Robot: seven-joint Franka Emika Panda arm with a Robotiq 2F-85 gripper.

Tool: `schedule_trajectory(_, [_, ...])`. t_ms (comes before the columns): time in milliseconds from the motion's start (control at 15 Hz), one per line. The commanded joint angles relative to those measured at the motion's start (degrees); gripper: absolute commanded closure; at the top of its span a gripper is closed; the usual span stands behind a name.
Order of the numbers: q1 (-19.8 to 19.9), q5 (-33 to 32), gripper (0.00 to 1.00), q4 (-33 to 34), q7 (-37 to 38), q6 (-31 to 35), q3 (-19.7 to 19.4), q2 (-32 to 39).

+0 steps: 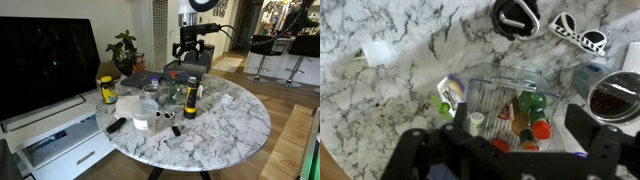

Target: Remove the lid from the green hot sauce bottle that is in the crisper drawer and put it on the table to the right of the crisper drawer

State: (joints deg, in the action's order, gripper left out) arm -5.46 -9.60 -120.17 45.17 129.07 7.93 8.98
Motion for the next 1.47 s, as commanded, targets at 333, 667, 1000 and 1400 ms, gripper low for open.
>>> schedule_trajectory(333, [-1.48,6.77,0.0,5.06,-11.62,11.93,-1.18,9.16])
schedule_trajectory(667, [-1.78,9.42,0.0,7.39,-17.34,11.02,-2.63,12.24])
schedule_trajectory(1000, [-2.32,9.37,0.0,8.91,-18.6,10.64,-4.39,14.21])
schedule_trajectory(1400, [-3.21,8.82,0.3,10.51,-17.47,10.64,-6.13,15.77])
